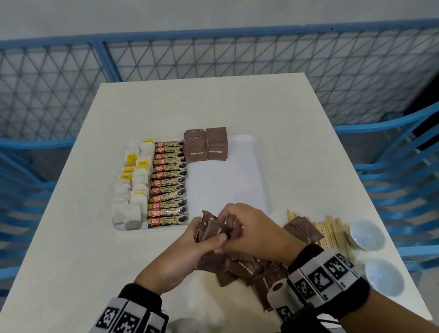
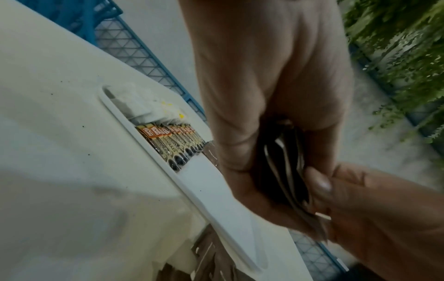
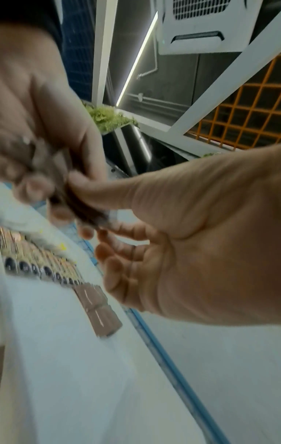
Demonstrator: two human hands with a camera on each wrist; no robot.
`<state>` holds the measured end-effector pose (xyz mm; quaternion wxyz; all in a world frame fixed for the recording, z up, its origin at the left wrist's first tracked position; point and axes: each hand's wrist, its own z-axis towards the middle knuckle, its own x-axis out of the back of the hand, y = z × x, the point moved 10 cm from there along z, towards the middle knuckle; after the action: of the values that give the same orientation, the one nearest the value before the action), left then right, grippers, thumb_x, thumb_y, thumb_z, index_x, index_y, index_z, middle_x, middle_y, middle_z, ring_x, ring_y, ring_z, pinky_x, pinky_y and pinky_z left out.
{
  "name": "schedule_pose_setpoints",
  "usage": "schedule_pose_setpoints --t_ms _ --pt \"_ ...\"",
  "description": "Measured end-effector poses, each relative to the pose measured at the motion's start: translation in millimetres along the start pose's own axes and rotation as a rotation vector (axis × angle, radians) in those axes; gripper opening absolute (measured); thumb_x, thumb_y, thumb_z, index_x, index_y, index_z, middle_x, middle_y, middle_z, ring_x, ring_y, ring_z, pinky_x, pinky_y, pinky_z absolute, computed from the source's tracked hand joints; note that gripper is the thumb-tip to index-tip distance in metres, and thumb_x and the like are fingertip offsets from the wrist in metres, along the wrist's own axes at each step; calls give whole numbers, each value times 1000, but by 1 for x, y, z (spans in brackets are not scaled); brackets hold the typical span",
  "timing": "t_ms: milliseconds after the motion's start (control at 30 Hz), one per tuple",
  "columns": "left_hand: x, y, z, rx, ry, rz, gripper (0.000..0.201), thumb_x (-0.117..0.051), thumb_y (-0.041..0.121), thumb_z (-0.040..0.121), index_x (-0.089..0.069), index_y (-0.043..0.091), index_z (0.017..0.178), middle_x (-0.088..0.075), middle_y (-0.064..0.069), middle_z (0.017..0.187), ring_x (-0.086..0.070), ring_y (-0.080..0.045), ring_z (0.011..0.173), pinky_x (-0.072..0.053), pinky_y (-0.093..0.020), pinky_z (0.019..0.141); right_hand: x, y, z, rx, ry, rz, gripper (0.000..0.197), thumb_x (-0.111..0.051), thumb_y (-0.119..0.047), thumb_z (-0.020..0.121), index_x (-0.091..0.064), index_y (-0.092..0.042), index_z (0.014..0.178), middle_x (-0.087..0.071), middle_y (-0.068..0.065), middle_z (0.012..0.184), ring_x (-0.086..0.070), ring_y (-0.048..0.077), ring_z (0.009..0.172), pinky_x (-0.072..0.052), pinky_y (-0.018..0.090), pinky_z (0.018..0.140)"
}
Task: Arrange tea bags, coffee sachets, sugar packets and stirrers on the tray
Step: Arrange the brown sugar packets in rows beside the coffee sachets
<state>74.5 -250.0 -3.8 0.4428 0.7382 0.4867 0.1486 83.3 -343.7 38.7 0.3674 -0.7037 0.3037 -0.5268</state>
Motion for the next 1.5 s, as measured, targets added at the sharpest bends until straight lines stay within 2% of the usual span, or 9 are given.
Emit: schedule_pose_setpoints --t_ms 67,167,367,767,933,1100,1267,1333,1500 --pt "6 -1 -1 -12 40 27 30 -60 14 88 -53 14 117 -71 -8 94 -69 -24 80 -55 -34 64 4 19 -4 -61 -27 31 44 -83 -28 65 -56 -20 100 -53 -1 91 -49 5 72 -40 13 63" --pt "31 -2 -9 -28 164 2 23 -54 10 92 -55 14 114 -71 -9 79 -68 -20 66 -54 -28 55 38 80 -22 -296 108 -153 50 -76 -42 71 -51 -23 111 -49 1 111 -47 14 100 -42 24 85" --pt "61 -5 -16 -65 304 -36 16 -53 9 92 -57 9 108 -69 -12 84 -66 -20 66 -55 -28 58 63 159 -60 -664 115 -499 86 -61 -61 76 -28 -14 140 -36 17 136 -30 33 128 -28 39 106" --pt "42 -3 -1 -65 282 27 24 -53 7 92 -54 6 117 -66 -15 89 -64 -21 67 -56 -26 57 56 129 -47 -463 293 -762 49 -50 -36 92 -33 -17 134 -44 2 127 -41 20 118 -33 35 99" --pt "37 -2 8 -64 266 46 24 -55 7 92 -54 6 115 -67 -13 85 -66 -20 65 -56 -27 59 55 130 -41 -349 363 -604 44 -48 -5 91 -40 -10 134 -51 9 115 -49 21 100 -38 24 83" --pt "25 3 15 -80 219 42 24 -56 9 92 -54 21 113 -67 -10 85 -64 -19 68 -57 -26 62 63 136 -41 -366 336 -282 50 -65 -13 85 -45 -9 131 -60 12 104 -56 23 98 -45 25 85" --pt "8 5 26 -109 157 70 30 -57 10 91 -53 26 116 -66 -4 84 -65 -15 68 -57 -27 67 94 110 -42 -298 439 -66 32 -66 -4 80 -61 -14 109 -58 -11 76 -53 -1 71 -37 -2 59" --pt "2 6 31 -115 134 73 34 -59 11 90 -51 23 121 -65 -5 89 -65 -16 71 -56 -31 73 101 92 -40 -248 446 96 24 -67 -3 79 -63 -18 97 -61 -16 77 -57 -2 73 -43 0 63" --pt "-17 16 38 -172 69 104 40 -65 19 84 -51 19 121 -64 -4 106 -68 -15 83 -58 -31 74 78 56 -25 -141 266 511 18 -68 -3 79 -67 -14 94 -72 3 89 -68 17 85 -57 30 77"
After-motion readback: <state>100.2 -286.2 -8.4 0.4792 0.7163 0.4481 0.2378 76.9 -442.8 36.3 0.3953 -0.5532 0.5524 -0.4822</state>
